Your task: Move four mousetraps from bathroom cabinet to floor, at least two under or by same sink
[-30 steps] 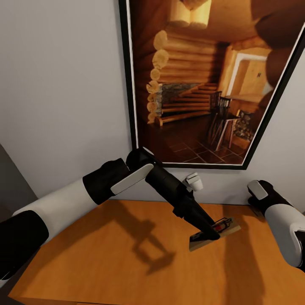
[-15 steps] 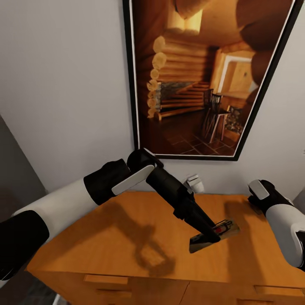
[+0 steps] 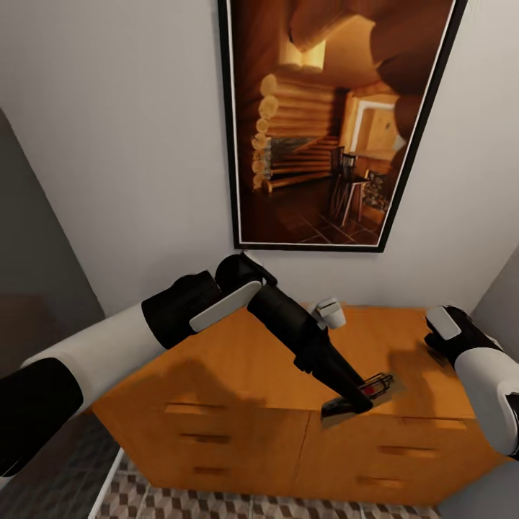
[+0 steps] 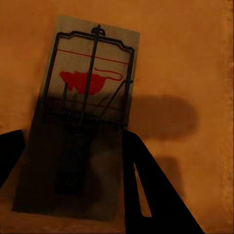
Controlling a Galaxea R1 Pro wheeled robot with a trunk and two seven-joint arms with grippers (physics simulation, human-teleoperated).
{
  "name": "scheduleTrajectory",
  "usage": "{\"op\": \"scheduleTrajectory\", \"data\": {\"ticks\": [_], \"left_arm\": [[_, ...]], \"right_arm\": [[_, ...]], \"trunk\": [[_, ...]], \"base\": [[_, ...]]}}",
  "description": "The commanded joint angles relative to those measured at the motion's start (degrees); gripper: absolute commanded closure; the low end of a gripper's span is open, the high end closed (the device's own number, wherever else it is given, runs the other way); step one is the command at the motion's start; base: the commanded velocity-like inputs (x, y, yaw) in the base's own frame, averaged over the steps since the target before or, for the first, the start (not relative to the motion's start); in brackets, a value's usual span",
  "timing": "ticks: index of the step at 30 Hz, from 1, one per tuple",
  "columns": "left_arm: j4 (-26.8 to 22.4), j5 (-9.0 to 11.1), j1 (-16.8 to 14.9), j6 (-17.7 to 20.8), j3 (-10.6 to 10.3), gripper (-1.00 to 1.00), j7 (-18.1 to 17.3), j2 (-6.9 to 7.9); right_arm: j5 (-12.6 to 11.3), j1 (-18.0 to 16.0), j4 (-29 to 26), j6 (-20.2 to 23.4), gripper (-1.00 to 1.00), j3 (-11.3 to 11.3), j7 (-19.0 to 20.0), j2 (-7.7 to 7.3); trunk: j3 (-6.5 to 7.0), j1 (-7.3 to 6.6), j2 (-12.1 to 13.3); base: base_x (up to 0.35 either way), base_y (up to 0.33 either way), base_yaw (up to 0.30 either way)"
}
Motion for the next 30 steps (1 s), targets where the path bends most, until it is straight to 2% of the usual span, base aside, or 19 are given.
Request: {"op": "scheduleTrajectory", "data": {"ticks": [1, 7, 12, 22, 25, 29, 30], "left_arm": [[0.1, 0.1, -0.1, 0.2, -0.1, 1.0, 0.0, 0.11], [0.1, 0.1, -0.1, 0.2, -0.2, 1.0, 0.0, 0.66], [0.1, 0.1, -0.1, 0.2, -0.2, 1.0, 0.0, 2.32], [0.2, 0.1, -0.1, 0.1, -0.2, 1.0, 0.0, 3.17], [0.2, 0.1, -0.1, 0.1, -0.2, 1.0, -0.1, 4.54], [1.0, 0.1, -0.1, 0.0, -0.2, 1.0, -0.1, 4.99], [1.4, 0.1, -0.1, 0.0, -0.2, 1.0, -0.1, 5.04]], "right_arm": [[-0.3, 0.0, -0.1, 0.3, 1.0, 0.0, -0.3, 0.01], [-0.2, 0.0, -0.1, 0.3, 1.0, 0.0, -0.3, 0.32], [-0.1, 0.0, -0.2, 0.4, 1.0, 0.1, -0.3, 0.4], [0.0, 0.0, -0.1, 0.4, 1.0, 0.2, 0.3, 0.49], [0.0, 0.0, -0.3, 0.6, 1.0, 0.3, 1.5, 0.43], [0.1, 0.0, -0.4, 0.8, 1.0, 2.5, 5.6, 0.4], [0.2, 0.0, -0.3, 0.8, 1.0, 4.5, 6.9, 0.36]], "trunk": [[-0.07, -0.03, -0.1], [-0.07, -0.03, -0.1], [-0.07, -0.03, -0.1], [-0.07, -0.03, -0.1], [-0.07, -0.03, -0.1], [-0.07, -0.03, -0.1], [-0.07, -0.03, -0.1]], "base": [[-0.334, 0.0, 0.0], [-0.286, 0.0, 0.0], [-0.042, 0.0, 0.0], [-0.002, 0.0, 0.0], [0.0, 0.0, 0.0], [0.0, 0.0, 0.0], [0.0, 0.0, 0.0]]}}
